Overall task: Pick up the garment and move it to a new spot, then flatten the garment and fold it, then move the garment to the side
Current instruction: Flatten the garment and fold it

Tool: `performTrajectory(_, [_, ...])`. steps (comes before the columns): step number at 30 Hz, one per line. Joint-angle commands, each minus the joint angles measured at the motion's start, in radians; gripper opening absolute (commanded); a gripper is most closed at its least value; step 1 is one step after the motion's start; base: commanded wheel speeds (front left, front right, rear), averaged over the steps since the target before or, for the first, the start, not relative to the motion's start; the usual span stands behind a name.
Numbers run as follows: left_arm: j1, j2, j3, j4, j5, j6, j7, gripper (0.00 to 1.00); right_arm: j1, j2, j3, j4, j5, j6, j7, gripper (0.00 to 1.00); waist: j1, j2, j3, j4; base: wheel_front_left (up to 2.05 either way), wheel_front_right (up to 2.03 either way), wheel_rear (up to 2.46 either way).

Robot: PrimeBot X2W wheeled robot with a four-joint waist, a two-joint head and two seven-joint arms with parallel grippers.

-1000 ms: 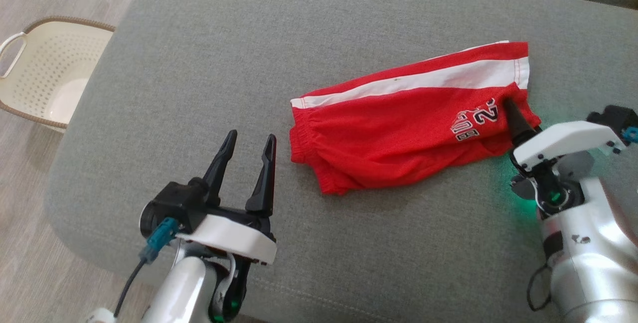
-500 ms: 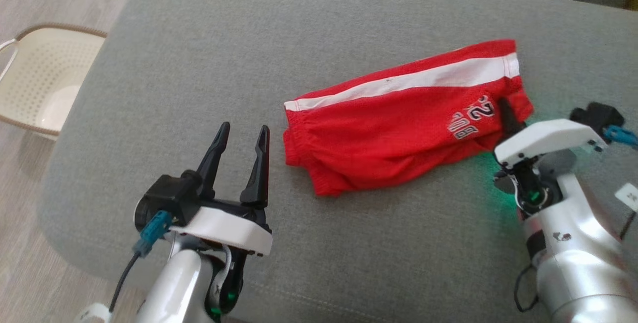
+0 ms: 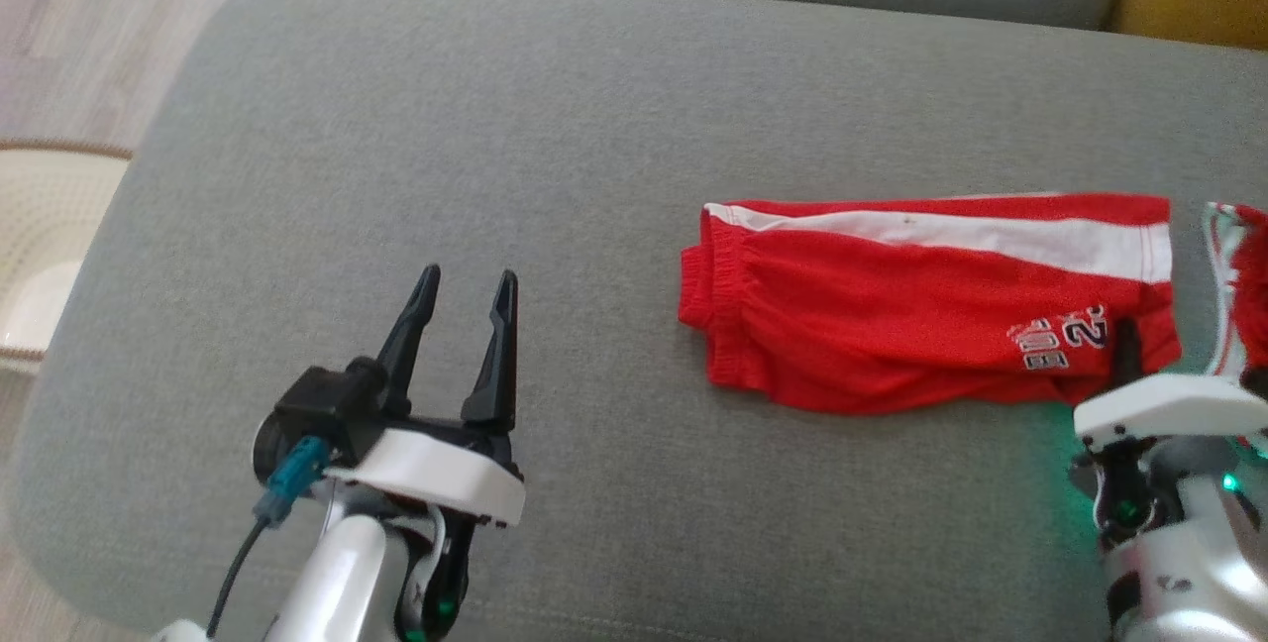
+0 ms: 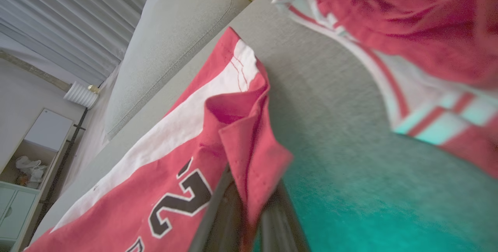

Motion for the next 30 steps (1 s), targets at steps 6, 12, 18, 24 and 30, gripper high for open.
performTrajectory(6, [-0.007,0.003,0.04,-0.026,0.022,-0.012,-0.012,1.0,0.014,0.033,0.025,-0.134,-0.043,-0.001,-0.015,0.0,0.0,0.0,-0.024,-0.043,0.0,0.0,0.0])
performTrajectory(12, [-0.018,0.003,0.032,-0.025,0.024,-0.017,-0.012,1.0,0.001,0.054,0.15,-0.265,0.001,-0.001,-0.007,0.0,0.0,0.0,-0.029,-0.03,0.0,0.0,0.0])
performTrajectory(18, [-0.008,0.003,0.043,-0.018,0.005,-0.013,-0.012,1.0,0.052,0.056,0.392,-0.402,0.115,-0.001,0.013,0.0,0.0,0.0,-0.041,0.007,0.0,0.0,0.0])
performTrajectory(24, [0.004,0.003,0.052,-0.011,-0.004,-0.007,-0.012,1.0,0.112,0.057,0.562,-0.455,0.169,-0.001,0.027,0.0,0.0,0.0,-0.054,0.051,0.0,0.0,0.0])
performTrajectory(30, [0.015,0.003,0.052,-0.012,-0.008,-0.004,-0.012,1.0,0.135,0.057,0.612,-0.446,0.186,-0.001,0.01,0.0,0.0,0.0,-0.051,0.076,0.0,0.0,0.0])
